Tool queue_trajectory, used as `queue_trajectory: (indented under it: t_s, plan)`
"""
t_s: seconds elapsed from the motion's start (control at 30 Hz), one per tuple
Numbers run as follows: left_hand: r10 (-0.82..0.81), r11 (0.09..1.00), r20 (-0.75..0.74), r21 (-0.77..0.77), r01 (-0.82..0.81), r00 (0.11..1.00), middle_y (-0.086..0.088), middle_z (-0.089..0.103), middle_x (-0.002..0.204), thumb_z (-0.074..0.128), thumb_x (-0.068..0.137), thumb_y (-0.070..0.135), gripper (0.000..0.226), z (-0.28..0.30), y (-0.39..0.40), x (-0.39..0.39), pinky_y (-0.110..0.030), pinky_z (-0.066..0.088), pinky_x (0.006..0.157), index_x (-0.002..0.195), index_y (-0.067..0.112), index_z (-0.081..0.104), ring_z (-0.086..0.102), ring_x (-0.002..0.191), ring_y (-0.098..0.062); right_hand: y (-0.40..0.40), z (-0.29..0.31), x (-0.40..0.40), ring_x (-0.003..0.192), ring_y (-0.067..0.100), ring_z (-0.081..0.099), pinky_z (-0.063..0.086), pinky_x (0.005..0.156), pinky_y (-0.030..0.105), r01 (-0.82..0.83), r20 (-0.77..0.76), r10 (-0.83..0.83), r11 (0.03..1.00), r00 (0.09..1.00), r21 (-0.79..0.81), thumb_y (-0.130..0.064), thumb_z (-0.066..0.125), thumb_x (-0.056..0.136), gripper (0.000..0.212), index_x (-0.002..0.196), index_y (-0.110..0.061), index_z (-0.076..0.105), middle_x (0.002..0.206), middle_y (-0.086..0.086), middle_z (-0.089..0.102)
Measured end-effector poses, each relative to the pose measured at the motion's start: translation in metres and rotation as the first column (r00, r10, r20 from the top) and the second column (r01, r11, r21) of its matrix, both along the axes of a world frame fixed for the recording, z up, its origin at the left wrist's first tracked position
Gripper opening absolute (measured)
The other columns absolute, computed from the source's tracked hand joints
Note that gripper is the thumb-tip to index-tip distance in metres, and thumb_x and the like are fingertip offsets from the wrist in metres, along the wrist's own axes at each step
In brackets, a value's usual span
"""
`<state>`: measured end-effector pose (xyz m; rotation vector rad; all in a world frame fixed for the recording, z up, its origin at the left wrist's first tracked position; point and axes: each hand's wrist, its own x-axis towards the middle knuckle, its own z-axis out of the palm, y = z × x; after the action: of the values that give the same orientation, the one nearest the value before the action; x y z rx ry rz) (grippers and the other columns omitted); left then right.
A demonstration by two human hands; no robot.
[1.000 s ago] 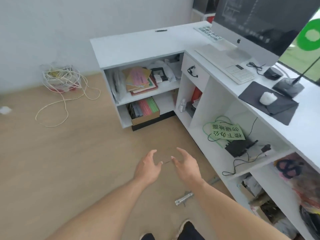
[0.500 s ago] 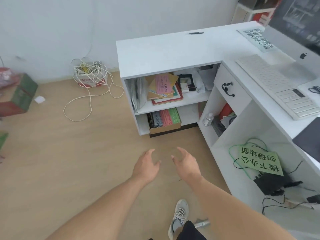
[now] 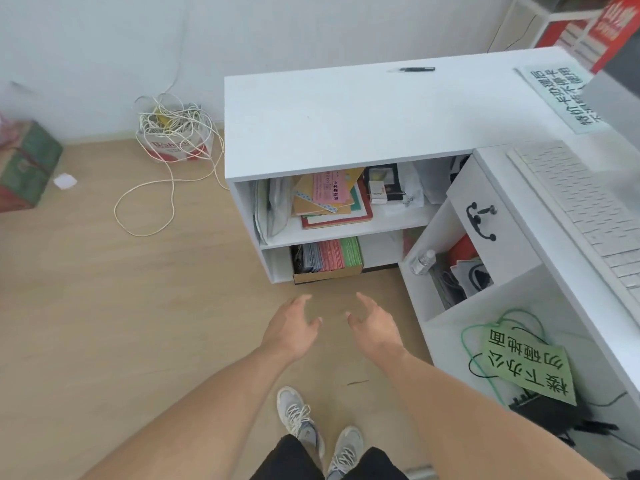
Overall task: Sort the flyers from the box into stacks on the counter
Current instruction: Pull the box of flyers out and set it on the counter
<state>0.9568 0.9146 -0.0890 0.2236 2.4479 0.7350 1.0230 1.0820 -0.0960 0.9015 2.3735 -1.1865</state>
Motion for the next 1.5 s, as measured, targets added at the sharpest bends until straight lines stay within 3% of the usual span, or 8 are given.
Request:
queue_trajectory:
  t_s: [0.13,0.3,0.6,0.97,1.1,1.23,1.4,1.5]
  plan:
    - [-0.005,1.000,0.061,-0.001,0.005,0.998,-0.004,0.050,0.148,0.058,0.098,0.039,0.055,-0.032,0.012,-0.044,-0.032,0.038,0.111,0.149,0.025,0.044,0.049,0.134,-0.022,0.012,-0.021,-0.038,0.124,0.026,0.060,0.047,0.100,0.032,-0.033,0.043,0.031,0.998,0.999,0.054,-0.036,0.052,0.103,0.055,0.155,-0.027,0.039,0.142,0.004,0.060]
    - [-0.026,0.999,0.090,-0.022,0.028,0.996,-0.001,0.056,0.145,0.057,0.099,0.033,0.040,-0.081,0.028,-0.095,-0.029,0.040,0.107,0.138,0.020,0.057,0.053,0.130,-0.021,0.034,-0.072,-0.087,0.111,0.030,0.065,0.052,0.092,0.036,-0.036,0.152,0.025,0.997,0.988,0.073,-0.039,0.051,0.101,0.050,0.150,-0.028,0.047,0.119,0.010,0.071]
    - [-0.052,0.998,0.043,-0.030,0.053,0.998,-0.004,0.052,0.144,0.056,0.100,0.028,0.044,-0.281,0.094,-0.185,-0.028,0.038,0.106,0.143,0.018,0.051,0.051,0.129,-0.023,0.118,-0.281,-0.206,0.112,0.031,0.061,0.049,0.086,0.034,-0.134,0.204,0.100,0.977,0.974,0.163,-0.031,0.048,0.100,0.046,0.144,-0.017,0.051,0.120,0.016,0.066]
    - [0.431,0.895,-0.141,-0.057,-0.442,0.891,-0.010,0.021,0.167,0.048,0.104,0.037,0.067,-0.493,0.091,-0.266,-0.042,0.024,0.121,0.160,0.013,0.020,0.024,0.151,-0.030,0.185,-0.484,-0.304,0.150,0.027,0.029,0.028,0.122,0.039,-0.013,-0.016,0.018,0.955,1.000,0.297,-0.017,0.041,0.106,0.067,0.163,-0.017,0.005,0.168,0.008,0.017]
    - [0.576,0.816,-0.141,0.038,-0.577,0.805,-0.020,0.052,0.143,0.029,0.111,0.033,0.045,-0.515,0.095,-0.290,-0.041,0.035,0.105,0.146,0.010,0.044,0.047,0.131,-0.042,0.188,-0.514,-0.320,0.117,0.032,0.056,0.047,0.096,0.038,0.094,0.011,-0.099,0.970,0.995,0.225,-0.019,0.031,0.109,0.049,0.156,-0.010,0.026,0.146,0.016,0.050]
    - [0.694,0.715,-0.102,-0.012,-0.699,0.712,-0.019,0.056,0.141,0.032,0.110,0.023,0.041,-0.516,0.093,-0.314,-0.039,0.042,0.101,0.139,0.006,0.054,0.053,0.126,-0.037,0.192,-0.536,-0.332,0.099,0.025,0.052,0.038,0.082,0.033,0.240,-0.071,-0.230,0.955,0.970,0.177,-0.031,0.023,0.111,0.040,0.138,-0.013,0.047,0.119,0.007,0.060]
    - [0.795,0.601,0.038,0.089,-0.794,0.606,-0.003,0.059,0.075,0.060,0.087,0.018,0.010,-0.522,0.083,-0.329,-0.019,0.039,0.045,0.080,0.017,0.066,0.059,0.052,-0.018,0.191,-0.552,-0.329,0.087,0.027,0.054,0.036,0.076,0.033,0.289,-0.157,-0.255,0.919,0.954,0.267,-0.035,0.022,0.111,0.039,0.120,-0.016,0.054,0.077,-0.005,0.049]
    - [0.785,0.599,0.126,0.095,-0.795,0.606,-0.001,0.068,0.080,0.060,0.083,0.018,0.016,-0.520,0.076,-0.333,-0.028,0.051,0.061,0.088,0.021,0.075,0.063,0.065,-0.021,0.192,-0.552,-0.332,0.090,0.024,0.052,0.036,0.079,0.033,0.308,-0.168,-0.272,0.920,0.947,0.243,-0.042,0.023,0.110,0.044,0.122,-0.018,0.058,0.089,-0.003,0.055]
